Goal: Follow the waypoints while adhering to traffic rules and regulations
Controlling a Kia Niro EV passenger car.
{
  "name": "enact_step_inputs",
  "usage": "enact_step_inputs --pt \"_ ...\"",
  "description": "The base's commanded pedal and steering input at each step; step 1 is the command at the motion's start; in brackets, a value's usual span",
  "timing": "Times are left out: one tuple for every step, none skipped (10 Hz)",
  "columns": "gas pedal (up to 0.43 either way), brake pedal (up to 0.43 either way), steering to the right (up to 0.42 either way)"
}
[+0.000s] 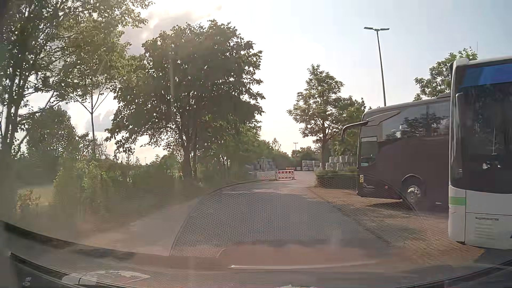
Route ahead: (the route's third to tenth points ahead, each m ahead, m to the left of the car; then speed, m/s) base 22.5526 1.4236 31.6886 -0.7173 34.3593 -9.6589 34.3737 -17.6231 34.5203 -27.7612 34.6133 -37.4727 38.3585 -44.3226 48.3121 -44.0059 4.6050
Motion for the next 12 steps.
enact_step_inputs --pt "0.079 0.012 0.012" --pt "0.079 0.012 0.012" --pt "0.079 0.012 0.012" --pt "0.079 0.012 0.012" --pt "0.079 0.012 0.012" --pt "0.079 0.012 0.012" --pt "0.059 0.012 0.012" --pt "0.02 0.012 0.011" --pt "0.02 0.012 0.012" --pt "0.02 0.012 0.012" --pt "0.02 0.012 0.012" --pt "0.02 0.012 0.012"
